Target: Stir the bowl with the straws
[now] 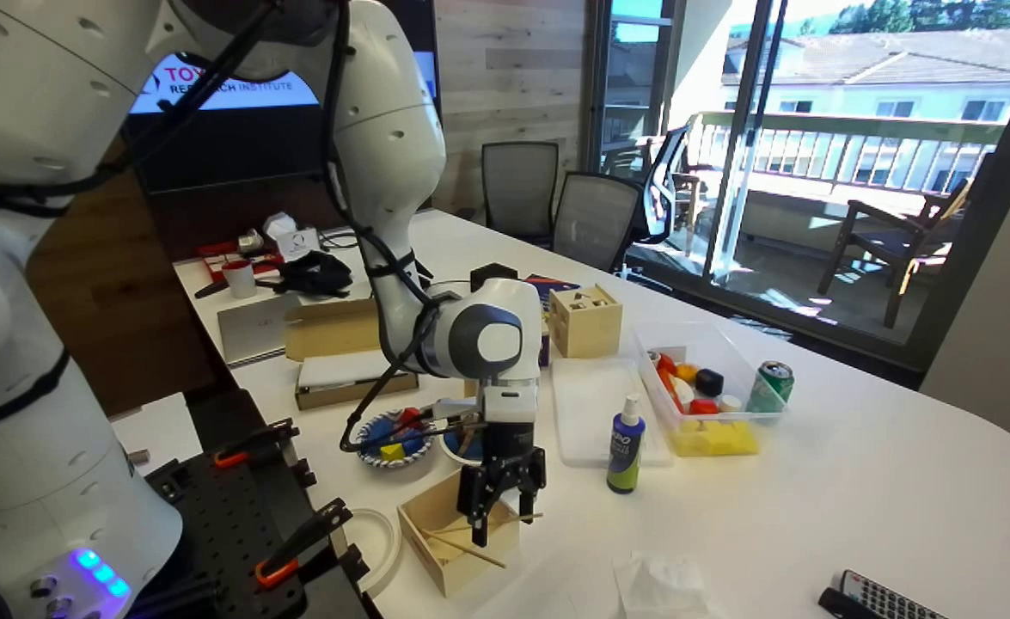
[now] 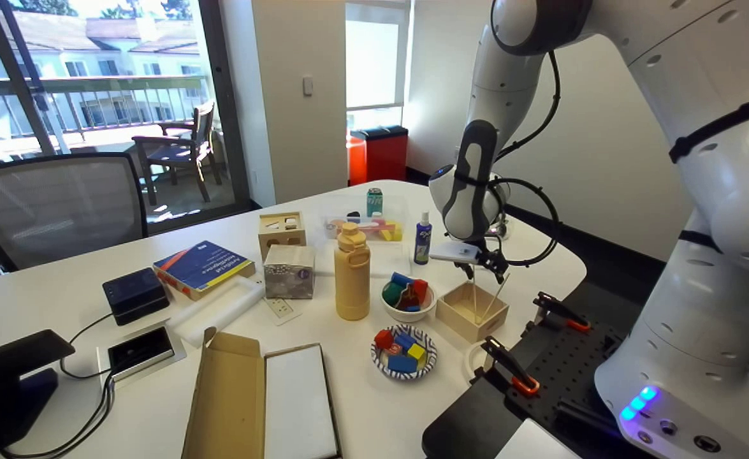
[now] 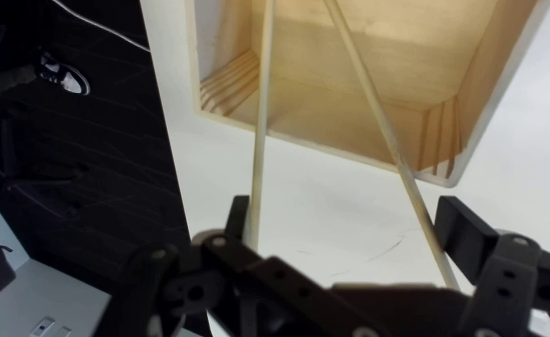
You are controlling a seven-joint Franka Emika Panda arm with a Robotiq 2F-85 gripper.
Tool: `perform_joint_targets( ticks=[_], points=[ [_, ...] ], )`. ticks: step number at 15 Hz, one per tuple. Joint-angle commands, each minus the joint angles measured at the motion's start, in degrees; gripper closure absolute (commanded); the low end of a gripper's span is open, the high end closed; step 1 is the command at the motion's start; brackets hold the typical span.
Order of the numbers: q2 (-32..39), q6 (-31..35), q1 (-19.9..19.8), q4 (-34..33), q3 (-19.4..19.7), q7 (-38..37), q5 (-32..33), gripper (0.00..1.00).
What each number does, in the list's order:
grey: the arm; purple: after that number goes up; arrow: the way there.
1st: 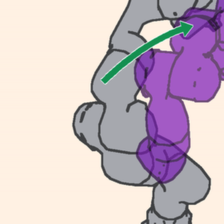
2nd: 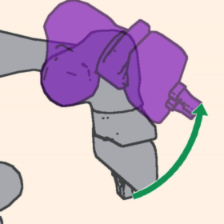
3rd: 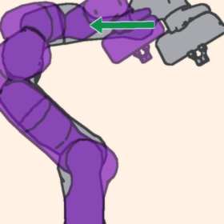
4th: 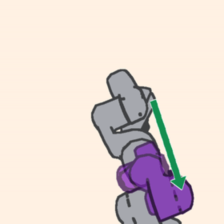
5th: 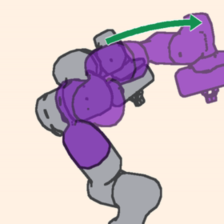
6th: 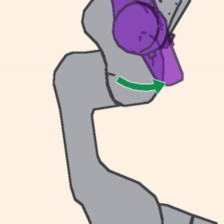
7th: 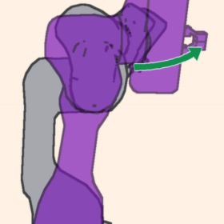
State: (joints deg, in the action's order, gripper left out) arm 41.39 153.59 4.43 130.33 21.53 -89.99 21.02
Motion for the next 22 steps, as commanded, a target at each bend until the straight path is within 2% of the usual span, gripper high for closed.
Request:
perform_joint_targets(
  ticks=[1, 14, 22],
  points=[
    [-0.25, -1.95, 1.28, -0.06, 1.06, 3.01, -2.2, 0.0],
    [0.25, -2.08, 1.9, 2.27, 2.87, 2.69, -2.21, 0.0],
    [2.91, -1.88, 1.61, 0.98, 4.48, 2.07, -4.47, 0.0]
  ],
)
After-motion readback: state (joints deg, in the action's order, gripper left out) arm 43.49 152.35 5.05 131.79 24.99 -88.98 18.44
